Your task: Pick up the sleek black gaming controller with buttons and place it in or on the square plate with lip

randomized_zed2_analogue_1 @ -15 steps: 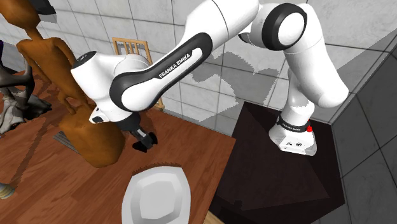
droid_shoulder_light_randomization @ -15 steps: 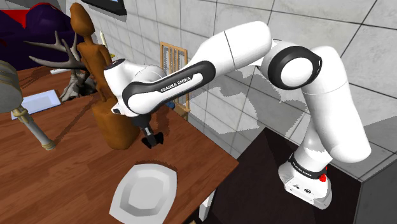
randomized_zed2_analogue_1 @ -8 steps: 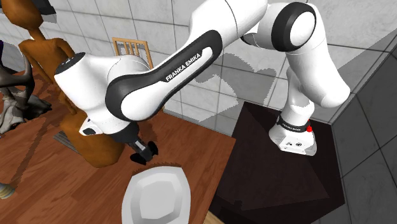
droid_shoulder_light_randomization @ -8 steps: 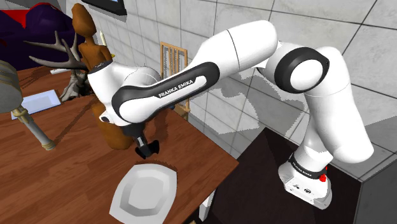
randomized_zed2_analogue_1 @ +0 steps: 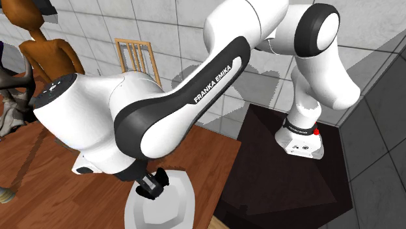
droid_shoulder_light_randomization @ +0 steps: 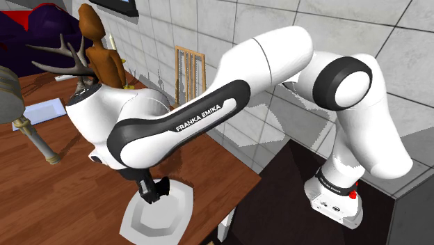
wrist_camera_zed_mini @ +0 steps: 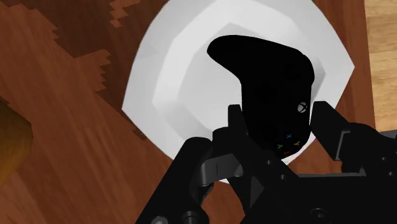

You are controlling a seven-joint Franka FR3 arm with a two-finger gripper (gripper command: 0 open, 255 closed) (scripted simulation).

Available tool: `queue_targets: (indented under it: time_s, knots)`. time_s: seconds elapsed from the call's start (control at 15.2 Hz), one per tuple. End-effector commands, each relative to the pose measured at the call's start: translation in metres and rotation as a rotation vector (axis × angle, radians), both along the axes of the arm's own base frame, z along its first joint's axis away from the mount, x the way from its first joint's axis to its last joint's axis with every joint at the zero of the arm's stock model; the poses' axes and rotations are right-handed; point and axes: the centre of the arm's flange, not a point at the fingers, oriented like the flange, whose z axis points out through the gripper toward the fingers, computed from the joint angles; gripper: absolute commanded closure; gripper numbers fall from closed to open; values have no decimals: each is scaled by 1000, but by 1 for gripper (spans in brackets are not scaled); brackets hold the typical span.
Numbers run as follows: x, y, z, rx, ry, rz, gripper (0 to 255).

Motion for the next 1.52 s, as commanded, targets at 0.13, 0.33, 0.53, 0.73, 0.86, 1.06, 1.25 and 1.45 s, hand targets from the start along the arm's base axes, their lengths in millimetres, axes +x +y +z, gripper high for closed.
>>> queue_targets:
  time_s: [0.13, 0.33, 0.53, 0.73, 0.86, 1.06, 1.25, 1.45]
  knots:
    - [-7, 9, -10, 0, 0, -1, 255]
    - [-7, 9, -26, 0, 0, -1, 255]
    - [-7, 9, -42, 0, 0, -1, 255]
    - [-7, 9, -57, 0, 0, -1, 255]
    - [-7, 9, -68, 0, 0, -1, 255]
    - [-7, 9, -84, 0, 0, -1, 255]
    - [-7, 9, -87, 0, 0, -1, 255]
    - [-7, 9, -87, 0, 0, -1, 255]
